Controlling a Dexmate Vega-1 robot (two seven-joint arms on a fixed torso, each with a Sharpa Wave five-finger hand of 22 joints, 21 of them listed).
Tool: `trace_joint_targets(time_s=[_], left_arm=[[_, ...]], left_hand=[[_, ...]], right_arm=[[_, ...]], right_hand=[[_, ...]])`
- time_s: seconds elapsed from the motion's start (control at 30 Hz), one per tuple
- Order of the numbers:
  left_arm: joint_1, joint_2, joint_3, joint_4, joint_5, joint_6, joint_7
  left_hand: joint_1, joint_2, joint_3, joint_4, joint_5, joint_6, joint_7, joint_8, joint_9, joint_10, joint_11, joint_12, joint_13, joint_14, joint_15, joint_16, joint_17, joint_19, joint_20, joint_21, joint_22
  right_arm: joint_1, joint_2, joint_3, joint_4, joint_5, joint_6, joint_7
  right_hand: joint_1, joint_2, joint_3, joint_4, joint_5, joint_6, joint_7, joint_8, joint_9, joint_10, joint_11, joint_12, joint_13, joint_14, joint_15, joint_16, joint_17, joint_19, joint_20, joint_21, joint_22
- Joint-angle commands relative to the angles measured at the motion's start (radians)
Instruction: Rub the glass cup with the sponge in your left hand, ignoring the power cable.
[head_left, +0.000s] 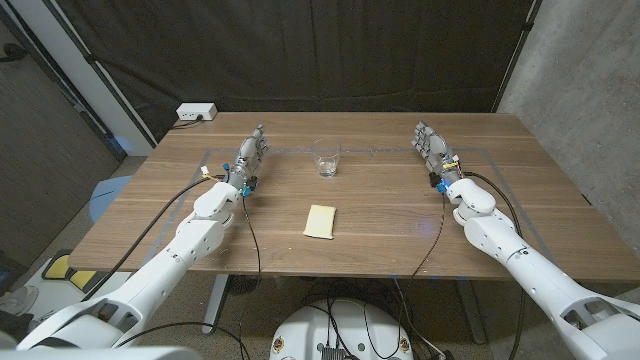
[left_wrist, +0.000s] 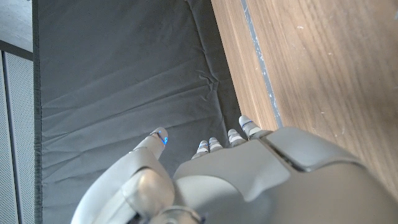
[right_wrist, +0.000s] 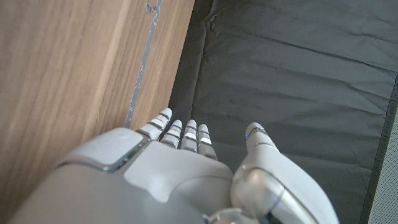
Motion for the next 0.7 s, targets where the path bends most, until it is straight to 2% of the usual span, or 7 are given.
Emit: trace_joint_targets(time_s=[0.03,0.07,0.13,0.27,0.37,0.43,0.7], left_arm=[[0.000,0.018,0.018,-0.018,0.040,-0.002,0.049],[-0.004,0.027,0.023,-0.015,0.039,0.001,0.026],[-0.005,0.042,0.031,-0.027,0.054,0.017,0.033],[-0.008,0.072,0.047,-0.043,0.070,0.033,0.002],[0.000,0.090,0.056,-0.067,0.072,0.048,-0.013],[0.000,0.104,0.065,-0.076,0.082,0.052,-0.028],[0.008,0.166,0.089,-0.134,0.132,0.067,-0.058]], left_hand=[[-0.002,-0.060,-0.020,-0.011,-0.010,0.065,0.001,0.020,0.008,0.133,0.064,0.037,0.016,0.175,0.008,0.040,0.016,0.119,0.017,0.077,0.026],[-0.002,-0.066,-0.023,-0.013,-0.010,0.063,0.003,0.018,0.008,0.135,0.065,0.037,0.016,0.176,0.008,0.039,0.016,0.118,0.016,0.077,0.026],[0.020,-0.131,-0.048,-0.052,-0.006,0.052,0.002,0.010,0.010,0.128,0.069,0.025,0.019,0.136,0.009,0.008,0.016,0.062,0.017,0.063,0.027],[0.085,-0.162,-0.047,-0.110,-0.002,0.035,-0.002,0.004,0.013,0.084,0.053,0.001,0.020,0.061,-0.006,-0.026,0.010,0.005,0.014,0.039,0.018],[0.113,-0.167,-0.043,-0.132,-0.004,0.033,0.007,0.004,0.013,0.063,0.055,-0.006,0.020,0.040,-0.001,-0.029,0.009,-0.014,0.021,0.030,0.014],[0.128,-0.186,-0.048,-0.149,-0.008,0.024,0.013,0.001,0.014,0.041,0.053,-0.012,0.021,0.013,0.006,-0.033,0.009,-0.027,0.030,0.023,0.012],[0.137,-0.218,-0.067,-0.166,-0.011,0.034,0.004,0.009,0.019,0.001,0.067,-0.015,0.022,-0.029,0.020,-0.031,0.012,-0.062,0.056,0.006,0.011]], right_arm=[[-0.021,0.037,0.055,-0.002,-0.074,-0.005,0.017],[-0.018,0.036,0.056,0.003,-0.080,-0.002,0.033],[-0.014,0.032,0.055,0.008,-0.096,-0.002,0.052],[-0.020,0.044,0.065,-0.002,-0.113,-0.016,0.037],[-0.025,0.048,0.070,-0.009,-0.126,-0.023,0.030],[-0.026,0.045,0.070,-0.015,-0.137,-0.028,0.031],[-0.002,0.035,0.034,0.000,-0.233,0.026,0.035]], right_hand=[[0.015,-0.024,0.007,-0.011,0.008,-0.011,-0.002,0.012,0.004,0.078,0.072,0.029,0.012,0.114,0.047,0.017,0.009,0.027,0.040,0.021,0.015],[0.016,-0.032,0.004,-0.016,0.007,-0.010,-0.007,0.013,0.005,0.054,0.070,0.019,0.013,0.080,0.046,-0.001,0.010,0.008,0.029,0.014,0.016],[0.015,-0.044,-0.004,-0.022,0.006,-0.009,-0.012,0.014,0.005,0.009,0.071,0.002,0.014,0.026,0.040,-0.020,0.010,-0.013,0.012,0.006,0.015],[-0.017,-0.064,-0.029,-0.008,-0.002,0.009,-0.019,0.018,0.005,0.001,0.067,0.002,0.013,0.016,0.034,-0.015,0.013,-0.019,0.003,0.003,0.015],[-0.027,-0.068,-0.036,-0.002,-0.002,0.013,-0.017,0.019,0.005,0.007,0.071,0.005,0.013,0.016,0.035,-0.013,0.014,-0.018,0.000,0.004,0.014],[-0.033,-0.070,-0.041,0.001,-0.002,0.017,-0.018,0.019,0.005,0.008,0.073,0.006,0.013,0.016,0.037,-0.012,0.014,-0.018,0.000,0.003,0.014],[-0.067,-0.107,-0.073,0.011,0.002,0.020,-0.014,0.017,0.005,0.014,0.076,0.010,0.013,0.012,0.042,-0.010,0.015,-0.023,0.004,0.001,0.014]])
